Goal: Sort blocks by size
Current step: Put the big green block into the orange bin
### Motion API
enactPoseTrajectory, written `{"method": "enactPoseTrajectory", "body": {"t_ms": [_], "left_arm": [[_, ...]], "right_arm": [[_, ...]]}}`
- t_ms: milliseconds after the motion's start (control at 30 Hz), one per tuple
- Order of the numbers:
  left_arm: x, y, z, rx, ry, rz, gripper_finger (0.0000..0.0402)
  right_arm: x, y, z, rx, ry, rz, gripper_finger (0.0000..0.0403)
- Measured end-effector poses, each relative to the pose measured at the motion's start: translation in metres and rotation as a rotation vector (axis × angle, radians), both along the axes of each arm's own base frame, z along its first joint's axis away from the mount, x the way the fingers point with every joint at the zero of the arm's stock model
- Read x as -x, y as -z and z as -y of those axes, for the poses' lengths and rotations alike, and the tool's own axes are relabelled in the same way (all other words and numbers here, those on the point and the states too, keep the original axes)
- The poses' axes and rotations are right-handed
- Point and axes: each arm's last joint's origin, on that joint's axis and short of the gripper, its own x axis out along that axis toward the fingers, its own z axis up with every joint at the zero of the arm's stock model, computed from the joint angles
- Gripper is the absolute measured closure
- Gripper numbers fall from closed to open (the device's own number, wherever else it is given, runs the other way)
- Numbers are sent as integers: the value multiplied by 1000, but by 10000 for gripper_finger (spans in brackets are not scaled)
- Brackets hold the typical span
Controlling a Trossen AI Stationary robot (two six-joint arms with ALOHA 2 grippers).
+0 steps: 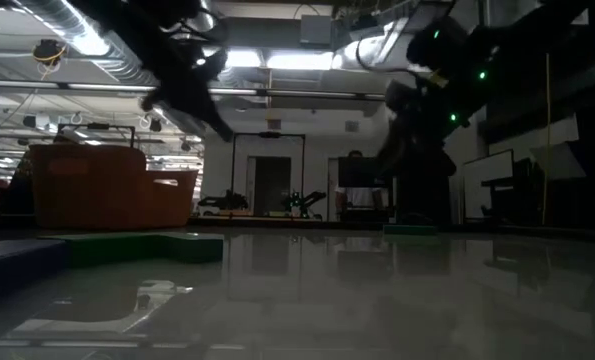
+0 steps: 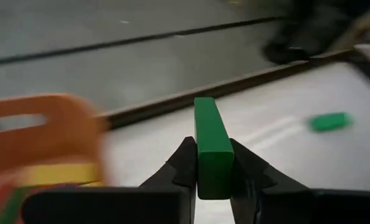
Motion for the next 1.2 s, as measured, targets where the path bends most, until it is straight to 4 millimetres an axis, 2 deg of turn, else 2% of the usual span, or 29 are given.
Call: {"method": "enactPoseTrajectory", "body": {"t_ms": [167,367,600,800,933,1200], "left_arm": [[32,-7,4,-29,-128,-123,353],[43,2,4,36,-169,-211,336],[50,7,1,78,-203,-278,292],[51,9,1,98,-224,-276,262],[51,9,1,113,-248,-249,255],[51,9,1,121,-263,-231,258]], "right_arm": [[14,7,31,-82,58,-39,194],[28,9,55,-150,101,-38,194],[39,12,66,-191,136,-62,194],[40,15,65,-162,84,-117,194],[40,21,68,-167,65,-147,194],[46,43,86,-229,123,-200,194]]}}
